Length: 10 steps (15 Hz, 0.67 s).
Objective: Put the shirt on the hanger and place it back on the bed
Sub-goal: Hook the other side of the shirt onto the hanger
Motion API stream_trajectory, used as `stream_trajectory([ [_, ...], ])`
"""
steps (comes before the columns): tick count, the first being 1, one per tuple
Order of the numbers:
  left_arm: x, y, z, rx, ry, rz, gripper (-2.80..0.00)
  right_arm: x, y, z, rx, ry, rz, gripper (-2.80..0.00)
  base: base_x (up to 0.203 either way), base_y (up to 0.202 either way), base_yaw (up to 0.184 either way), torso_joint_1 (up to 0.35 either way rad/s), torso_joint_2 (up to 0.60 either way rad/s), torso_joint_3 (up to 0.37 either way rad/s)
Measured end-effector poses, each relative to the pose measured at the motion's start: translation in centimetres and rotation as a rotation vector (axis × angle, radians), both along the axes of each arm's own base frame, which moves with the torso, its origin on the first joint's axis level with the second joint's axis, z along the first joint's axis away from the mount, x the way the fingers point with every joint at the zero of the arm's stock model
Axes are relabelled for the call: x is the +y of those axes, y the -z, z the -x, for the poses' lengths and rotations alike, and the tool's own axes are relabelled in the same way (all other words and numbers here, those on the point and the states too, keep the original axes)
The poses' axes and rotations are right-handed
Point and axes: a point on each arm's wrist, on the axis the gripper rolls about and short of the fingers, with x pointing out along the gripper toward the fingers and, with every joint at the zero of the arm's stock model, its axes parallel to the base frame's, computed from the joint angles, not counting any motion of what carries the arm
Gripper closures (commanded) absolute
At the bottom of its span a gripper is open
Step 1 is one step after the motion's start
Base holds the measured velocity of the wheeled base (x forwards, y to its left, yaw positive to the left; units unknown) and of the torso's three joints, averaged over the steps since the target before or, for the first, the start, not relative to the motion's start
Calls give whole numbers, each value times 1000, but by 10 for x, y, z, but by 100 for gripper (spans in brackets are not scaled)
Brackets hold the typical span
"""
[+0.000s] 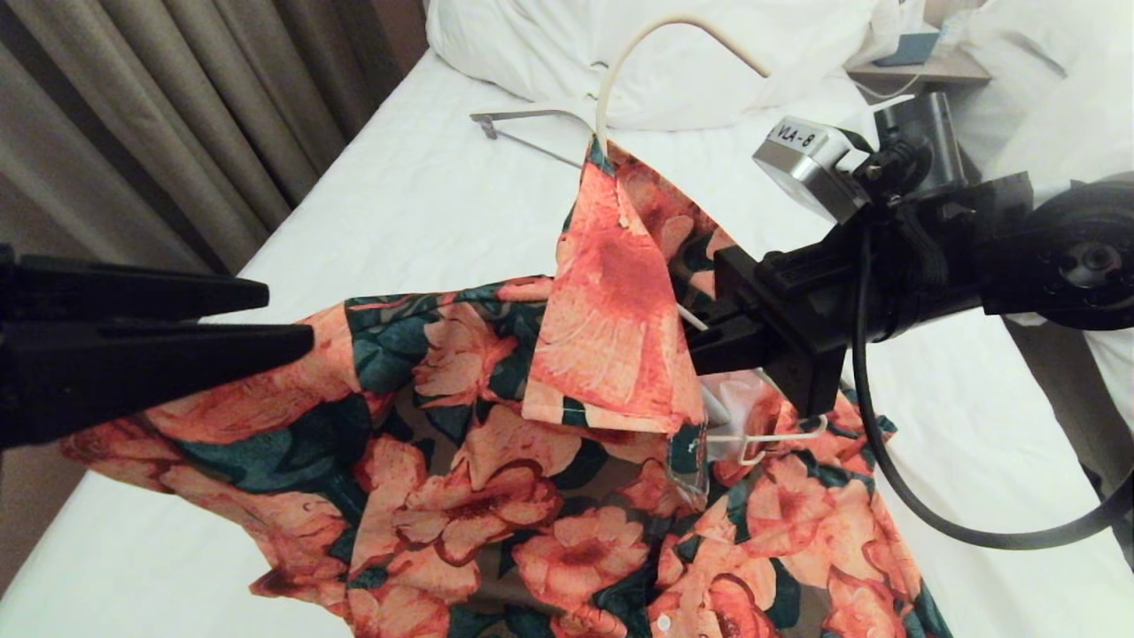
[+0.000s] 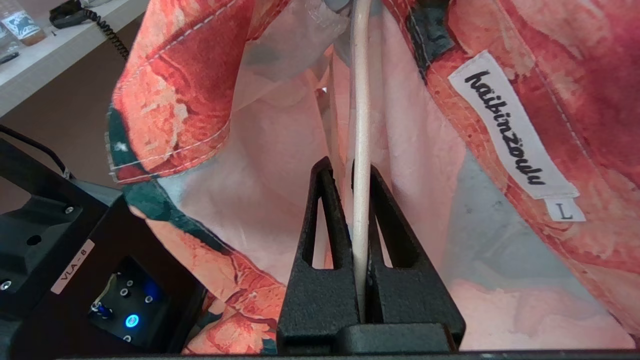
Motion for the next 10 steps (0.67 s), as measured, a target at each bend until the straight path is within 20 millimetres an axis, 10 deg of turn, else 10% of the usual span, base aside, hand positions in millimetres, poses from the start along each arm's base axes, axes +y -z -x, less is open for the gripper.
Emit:
stream_trajectory([
  [10, -52, 4, -23, -29, 92, -79, -280, 0, 1, 1, -1, -5, 0, 0, 0, 0, 0, 0, 0, 0],
])
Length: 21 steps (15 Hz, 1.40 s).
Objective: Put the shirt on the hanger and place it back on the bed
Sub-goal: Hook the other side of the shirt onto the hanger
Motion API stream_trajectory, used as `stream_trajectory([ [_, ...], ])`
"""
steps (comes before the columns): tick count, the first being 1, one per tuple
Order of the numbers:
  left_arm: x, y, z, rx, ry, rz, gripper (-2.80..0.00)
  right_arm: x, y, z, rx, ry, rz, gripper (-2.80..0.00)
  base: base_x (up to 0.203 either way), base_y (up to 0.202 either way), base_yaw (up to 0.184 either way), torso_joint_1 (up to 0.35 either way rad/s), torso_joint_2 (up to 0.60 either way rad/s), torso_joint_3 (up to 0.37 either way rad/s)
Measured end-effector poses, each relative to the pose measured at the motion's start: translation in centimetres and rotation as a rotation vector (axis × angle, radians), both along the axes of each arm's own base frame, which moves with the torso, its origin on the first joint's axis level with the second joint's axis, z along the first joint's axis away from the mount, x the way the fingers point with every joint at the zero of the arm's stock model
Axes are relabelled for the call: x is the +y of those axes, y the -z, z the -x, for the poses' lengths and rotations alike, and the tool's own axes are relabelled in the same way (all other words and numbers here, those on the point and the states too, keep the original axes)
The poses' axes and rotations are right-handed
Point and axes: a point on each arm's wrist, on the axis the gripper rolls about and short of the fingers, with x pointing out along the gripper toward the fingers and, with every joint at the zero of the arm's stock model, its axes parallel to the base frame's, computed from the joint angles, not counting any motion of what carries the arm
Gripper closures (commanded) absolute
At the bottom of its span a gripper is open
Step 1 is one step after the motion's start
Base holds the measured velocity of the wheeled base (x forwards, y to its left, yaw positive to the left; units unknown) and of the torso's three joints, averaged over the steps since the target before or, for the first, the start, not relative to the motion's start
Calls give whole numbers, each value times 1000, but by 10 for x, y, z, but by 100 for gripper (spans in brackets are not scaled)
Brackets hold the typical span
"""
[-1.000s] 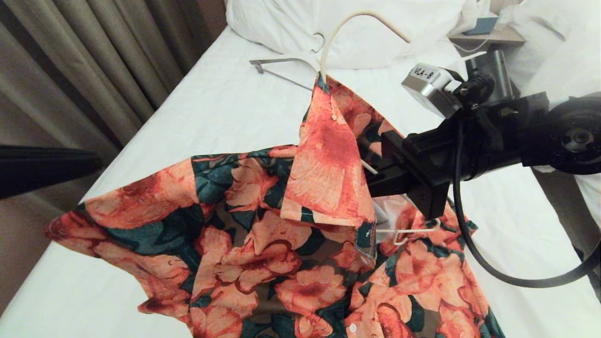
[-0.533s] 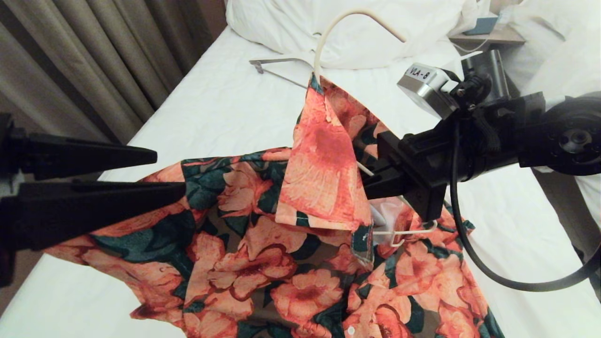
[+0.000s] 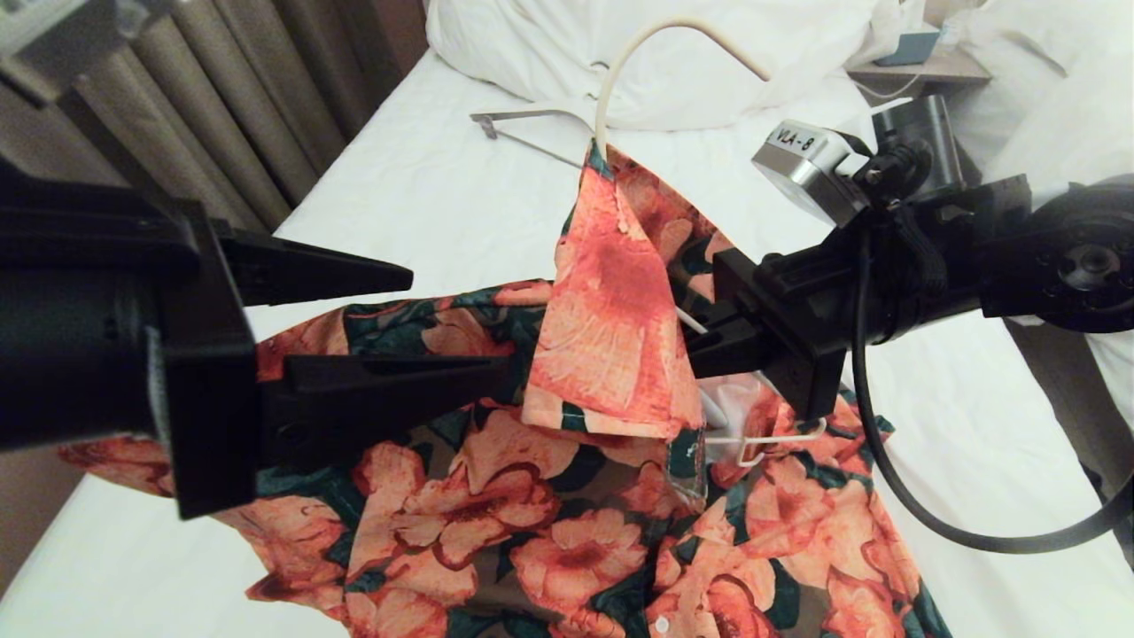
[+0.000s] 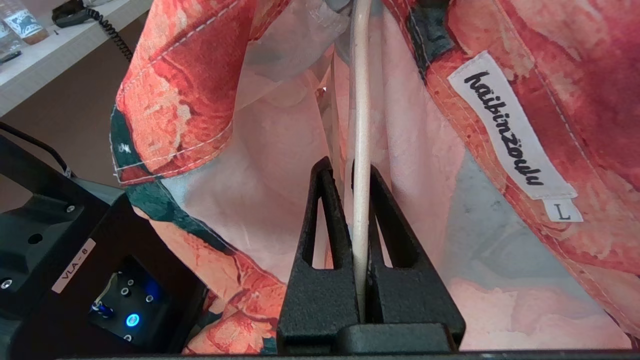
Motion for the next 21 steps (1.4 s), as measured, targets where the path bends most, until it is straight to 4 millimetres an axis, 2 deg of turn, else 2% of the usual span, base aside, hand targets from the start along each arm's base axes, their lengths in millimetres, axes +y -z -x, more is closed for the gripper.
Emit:
stream_trajectory([
  [4, -16, 10, -17, 15, -19, -64, -280, -2, -1, -1, -2, 7, -1, 0, 0, 0, 0, 0, 0, 0],
  [9, -28, 17, -27, 28, -20, -101, -280, -3, -2, -1, -6, 8, -4, 0, 0, 0, 0, 0, 0, 0],
  [17, -32, 19, -32, 47, 17, -106, -280, -4, -6, 2, -11, 5, -10, 0, 0, 0, 0, 0, 0, 0],
  [18, -32, 19, -32, 45, 19, -105, 0, -4, -6, 2, -12, 5, -11, 0, 0, 0, 0, 0, 0, 0],
  [21, -31, 17, -31, 40, 19, -100, 0, -6, -6, 1, -14, 11, -11, 0, 0, 0, 0, 0, 0, 0],
])
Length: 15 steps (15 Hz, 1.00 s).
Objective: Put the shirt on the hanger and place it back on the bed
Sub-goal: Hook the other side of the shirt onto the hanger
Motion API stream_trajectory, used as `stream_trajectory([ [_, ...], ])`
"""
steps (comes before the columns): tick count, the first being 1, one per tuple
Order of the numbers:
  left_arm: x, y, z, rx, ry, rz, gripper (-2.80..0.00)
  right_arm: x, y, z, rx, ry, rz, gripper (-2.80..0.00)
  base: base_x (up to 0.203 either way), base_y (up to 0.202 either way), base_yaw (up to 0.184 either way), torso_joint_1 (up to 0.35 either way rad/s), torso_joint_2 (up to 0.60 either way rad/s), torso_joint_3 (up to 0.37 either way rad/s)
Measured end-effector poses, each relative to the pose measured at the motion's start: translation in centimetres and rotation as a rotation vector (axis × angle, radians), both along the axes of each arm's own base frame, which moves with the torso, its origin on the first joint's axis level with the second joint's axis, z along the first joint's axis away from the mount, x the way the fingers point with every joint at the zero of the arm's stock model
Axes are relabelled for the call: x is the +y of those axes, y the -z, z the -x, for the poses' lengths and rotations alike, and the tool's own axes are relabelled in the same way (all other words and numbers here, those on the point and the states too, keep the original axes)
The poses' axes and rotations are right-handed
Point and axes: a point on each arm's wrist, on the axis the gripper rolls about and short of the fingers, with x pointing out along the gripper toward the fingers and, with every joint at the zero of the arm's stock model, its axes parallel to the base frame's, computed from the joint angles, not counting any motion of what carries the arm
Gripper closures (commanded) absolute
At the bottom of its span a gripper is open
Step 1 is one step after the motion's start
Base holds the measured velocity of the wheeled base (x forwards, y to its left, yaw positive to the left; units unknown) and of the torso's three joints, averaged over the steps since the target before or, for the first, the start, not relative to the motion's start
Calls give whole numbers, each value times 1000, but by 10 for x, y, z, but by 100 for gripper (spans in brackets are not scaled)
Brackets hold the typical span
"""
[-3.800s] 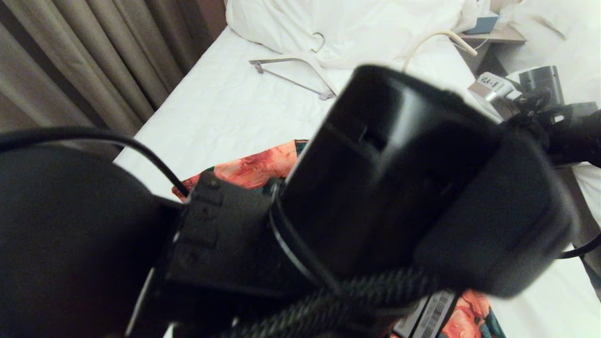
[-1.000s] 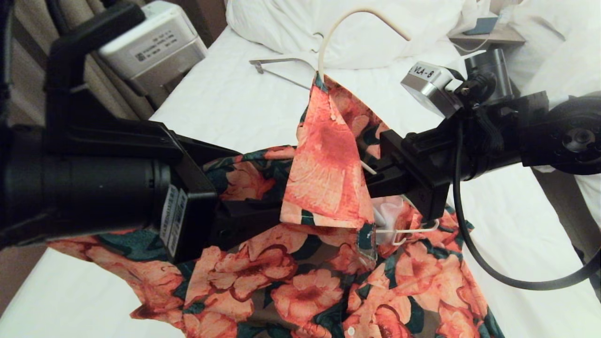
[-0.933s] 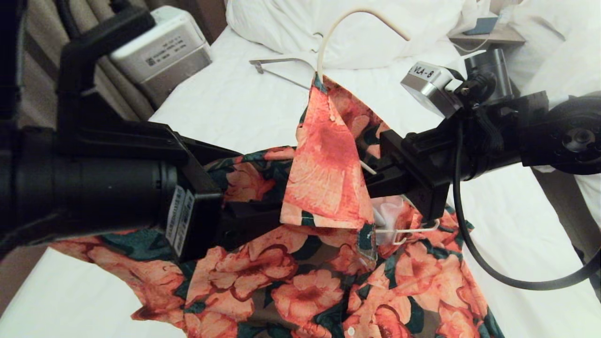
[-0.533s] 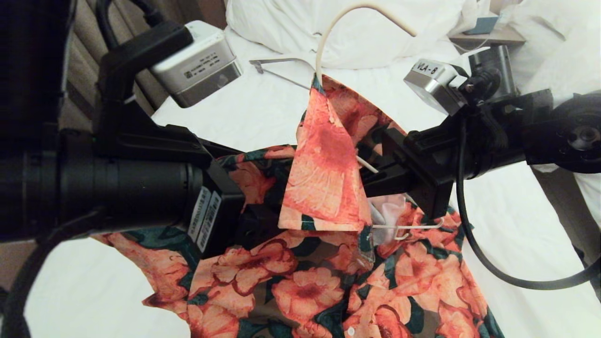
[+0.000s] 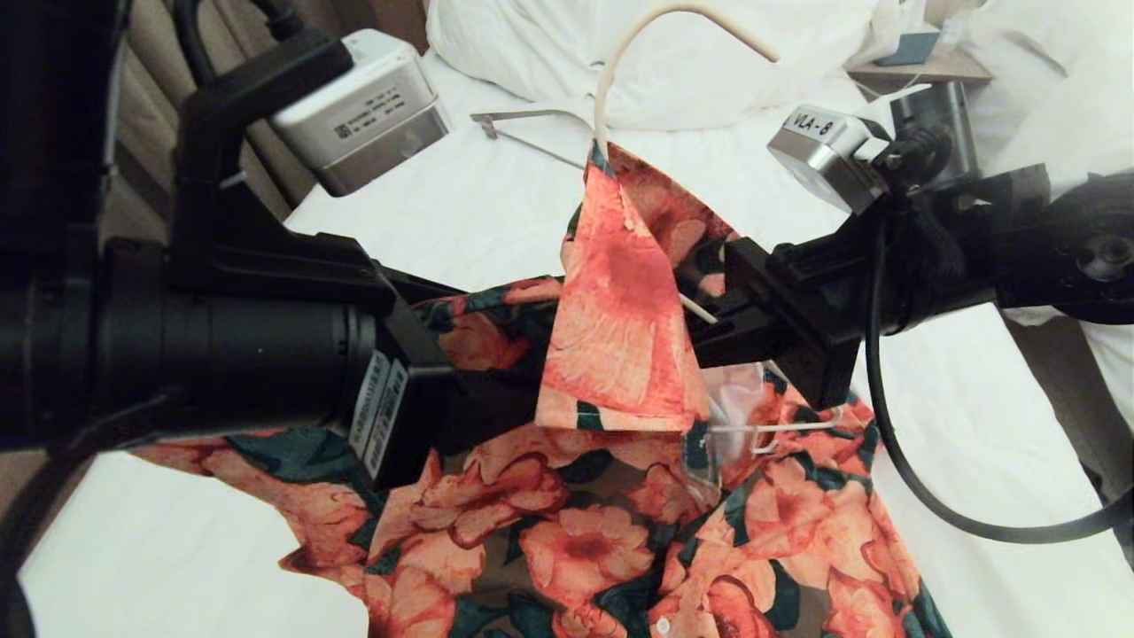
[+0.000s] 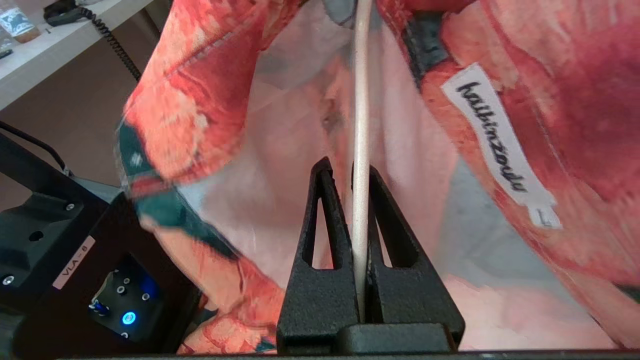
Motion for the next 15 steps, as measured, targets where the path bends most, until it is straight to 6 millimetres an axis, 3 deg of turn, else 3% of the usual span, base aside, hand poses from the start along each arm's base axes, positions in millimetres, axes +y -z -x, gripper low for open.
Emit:
stream_trajectory([
  [15, 0, -1, -1, 0, -2, -1, 0, -1, 6, -9, -43, 15, -22, 0, 0, 0, 0, 0, 0, 0],
])
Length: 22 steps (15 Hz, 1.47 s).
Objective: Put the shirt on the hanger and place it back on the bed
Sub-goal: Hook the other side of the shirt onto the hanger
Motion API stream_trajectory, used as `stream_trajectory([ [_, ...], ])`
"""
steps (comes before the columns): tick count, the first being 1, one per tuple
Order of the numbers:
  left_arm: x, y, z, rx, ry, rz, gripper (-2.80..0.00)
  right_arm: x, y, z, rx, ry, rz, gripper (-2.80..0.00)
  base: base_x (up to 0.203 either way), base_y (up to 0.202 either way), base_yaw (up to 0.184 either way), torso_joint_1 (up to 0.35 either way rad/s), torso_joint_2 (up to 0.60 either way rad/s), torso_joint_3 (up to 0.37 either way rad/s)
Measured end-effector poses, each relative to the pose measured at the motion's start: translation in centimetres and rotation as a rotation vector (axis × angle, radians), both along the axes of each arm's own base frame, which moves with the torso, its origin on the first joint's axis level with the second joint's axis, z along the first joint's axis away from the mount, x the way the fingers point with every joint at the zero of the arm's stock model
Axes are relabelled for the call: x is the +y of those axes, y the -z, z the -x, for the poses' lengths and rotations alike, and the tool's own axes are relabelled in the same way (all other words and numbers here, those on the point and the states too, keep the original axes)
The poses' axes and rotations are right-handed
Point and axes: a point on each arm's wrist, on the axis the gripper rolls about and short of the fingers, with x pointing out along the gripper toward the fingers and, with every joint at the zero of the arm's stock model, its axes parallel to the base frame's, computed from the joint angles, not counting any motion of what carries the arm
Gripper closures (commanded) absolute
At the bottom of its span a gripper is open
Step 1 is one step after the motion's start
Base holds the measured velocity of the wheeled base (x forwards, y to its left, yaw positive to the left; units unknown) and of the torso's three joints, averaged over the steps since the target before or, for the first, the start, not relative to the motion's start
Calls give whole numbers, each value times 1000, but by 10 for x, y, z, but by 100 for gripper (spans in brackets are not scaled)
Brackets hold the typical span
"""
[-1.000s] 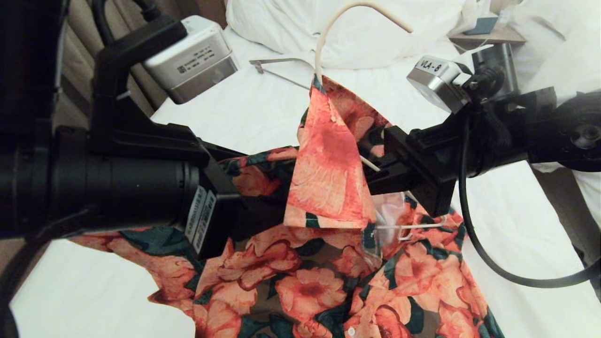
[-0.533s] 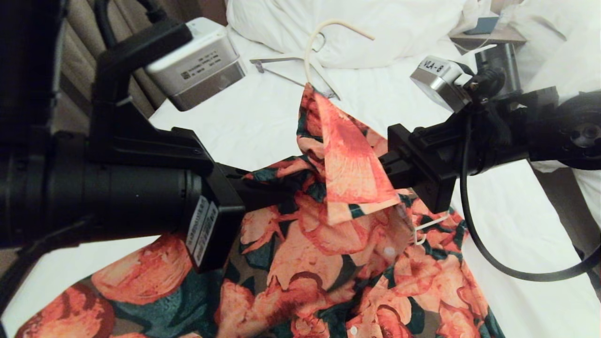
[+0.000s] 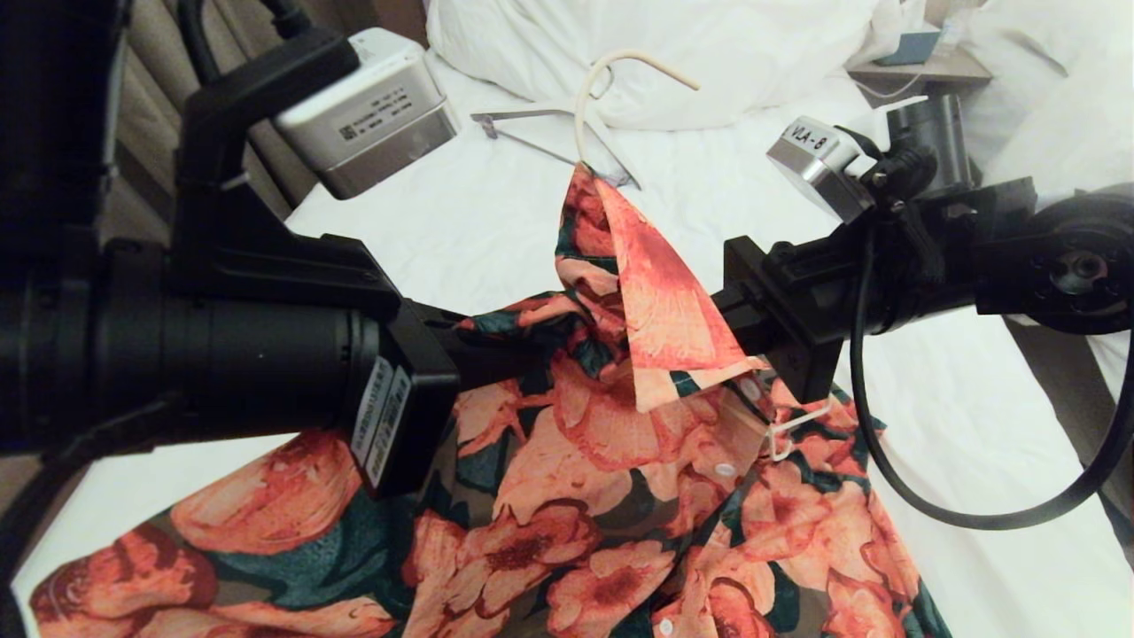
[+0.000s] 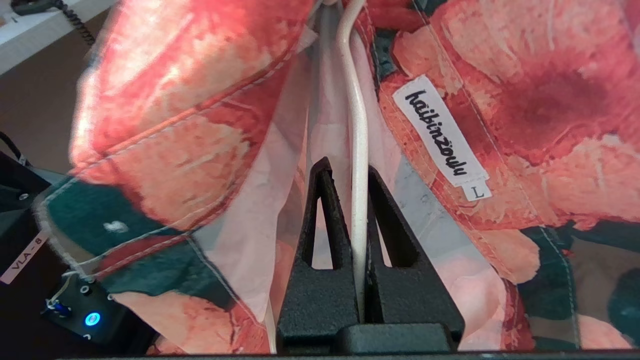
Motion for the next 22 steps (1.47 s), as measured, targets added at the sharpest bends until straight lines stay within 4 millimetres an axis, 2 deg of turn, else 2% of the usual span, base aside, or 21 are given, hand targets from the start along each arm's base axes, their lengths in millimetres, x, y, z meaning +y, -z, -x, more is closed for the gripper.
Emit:
stream_trajectory([
  [3, 0, 0, 0, -1, 0, 1, 0, 0, 2, 0, 5, -1, 3, 0, 0, 0, 0, 0, 0, 0],
  [4, 0, -1, 0, -3, -1, 2, 0, 0, 2, 1, 7, 0, 4, -280, 0, 0, 0, 0, 0, 0],
  [9, 2, -3, -3, -5, -19, 12, 0, 0, 1, 2, 32, 7, 9, -280, 0, 0, 0, 0, 0, 0],
  [12, 3, -2, -3, -1, -17, 14, 0, -5, -9, 8, 114, 74, 23, -280, 0, 0, 0, 0, 0, 0],
  [17, 6, -6, 1, -9, -11, 36, 0, -28, -41, 39, 264, 415, 25, -280, 0, 0, 0, 0, 0, 0],
  [20, 4, -16, 0, -67, -17, 150, 0, -48, -61, 54, 376, 561, -33, -280, 0, 0, 0, 0, 0, 0],
  [22, 3, -21, 0, -87, -20, 215, 0, -58, -71, 61, 377, 644, -46, -280, 0, 0, 0, 0, 0, 0],
])
